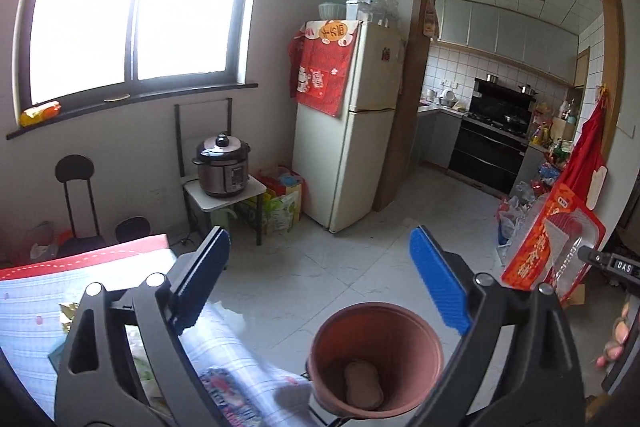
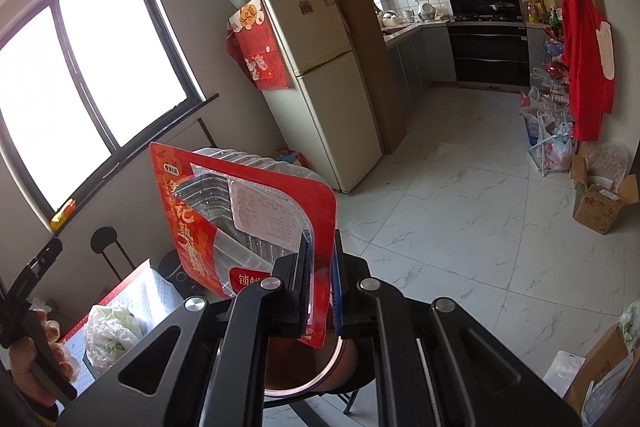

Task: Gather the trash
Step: 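Carry the red package and sponge over the brown bucket and release both, then return both tools to the table toward the clear plastic clamshell box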

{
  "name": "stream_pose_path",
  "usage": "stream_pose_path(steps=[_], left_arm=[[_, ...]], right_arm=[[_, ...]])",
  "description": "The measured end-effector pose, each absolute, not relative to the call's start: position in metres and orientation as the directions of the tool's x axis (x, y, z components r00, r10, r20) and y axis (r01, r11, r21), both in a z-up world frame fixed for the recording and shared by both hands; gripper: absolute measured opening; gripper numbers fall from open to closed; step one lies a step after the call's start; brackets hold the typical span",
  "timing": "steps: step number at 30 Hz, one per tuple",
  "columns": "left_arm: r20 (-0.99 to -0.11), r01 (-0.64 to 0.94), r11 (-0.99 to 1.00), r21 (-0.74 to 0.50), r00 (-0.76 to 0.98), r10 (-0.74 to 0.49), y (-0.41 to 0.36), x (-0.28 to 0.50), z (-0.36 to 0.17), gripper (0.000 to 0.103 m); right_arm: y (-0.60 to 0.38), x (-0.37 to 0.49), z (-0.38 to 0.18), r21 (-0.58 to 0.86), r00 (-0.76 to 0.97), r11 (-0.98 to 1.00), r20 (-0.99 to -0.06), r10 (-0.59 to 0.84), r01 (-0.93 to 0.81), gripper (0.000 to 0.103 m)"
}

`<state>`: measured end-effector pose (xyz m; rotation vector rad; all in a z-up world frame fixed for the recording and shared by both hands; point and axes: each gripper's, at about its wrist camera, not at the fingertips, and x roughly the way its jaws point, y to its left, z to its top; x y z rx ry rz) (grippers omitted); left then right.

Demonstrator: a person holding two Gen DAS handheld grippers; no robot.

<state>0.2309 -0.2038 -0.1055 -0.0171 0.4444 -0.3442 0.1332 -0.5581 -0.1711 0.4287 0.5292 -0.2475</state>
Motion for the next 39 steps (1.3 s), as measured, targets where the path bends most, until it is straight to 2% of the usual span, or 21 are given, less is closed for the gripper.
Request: stream_pose_path(steps=[8, 18, 21, 23, 24, 26, 34, 37, 39], left_arm=[[-0.454, 0.134, 0.989, -0.056, 0.879, -0.145, -0.115, 0.191, -0.094, 0.097], [-0.513, -0.105, 0.991, -0.078, 0.857, 0.050, -0.024, 0.157, -0.101, 0.097], [-0.517, -0.146, 0.987, -0.067, 0.851, 0.091, -0.008, 0.148, -0.099, 0.097], [-0.513, -0.163, 0.984, -0.066, 0.852, 0.107, 0.001, 0.142, -0.097, 0.097], [-0.510, -0.170, 0.983, -0.066, 0.853, 0.113, 0.005, 0.140, -0.096, 0.097], [-0.507, -0.181, 0.981, -0.066, 0.853, 0.123, 0.011, 0.137, -0.093, 0.097], [-0.499, -0.158, 0.984, -0.081, 0.861, 0.098, 0.017, 0.138, -0.088, 0.097], [-0.496, -0.140, 0.987, -0.081, 0.865, 0.082, 0.014, 0.140, -0.087, 0.097], [-0.496, -0.130, 0.988, -0.083, 0.865, 0.072, 0.014, 0.141, -0.086, 0.097]], right_arm=[[-0.526, 0.174, -0.159, 0.241, 0.828, 0.931, -0.551, -0.102, 0.274, 0.009], [-0.471, 0.240, -0.179, 0.125, 0.759, 0.972, -0.647, -0.072, 0.199, 0.010], [-0.462, 0.250, -0.179, 0.126, 0.751, 0.972, -0.657, -0.067, 0.197, 0.020], [-0.456, 0.256, -0.175, 0.121, 0.753, 0.974, -0.655, -0.068, 0.193, 0.045], [-0.453, 0.255, -0.171, 0.121, 0.764, 0.975, -0.642, -0.066, 0.185, 0.052], [-0.445, 0.254, -0.162, 0.107, 0.783, 0.980, -0.618, -0.068, 0.169, 0.055], [-0.432, 0.245, -0.131, 0.088, 0.819, 0.986, -0.570, -0.066, 0.141, 0.058], [-0.431, 0.236, -0.120, 0.080, 0.828, 0.985, -0.554, -0.081, 0.151, 0.073], [-0.430, 0.228, -0.113, 0.078, 0.829, 0.985, -0.552, -0.085, 0.153, 0.090]])
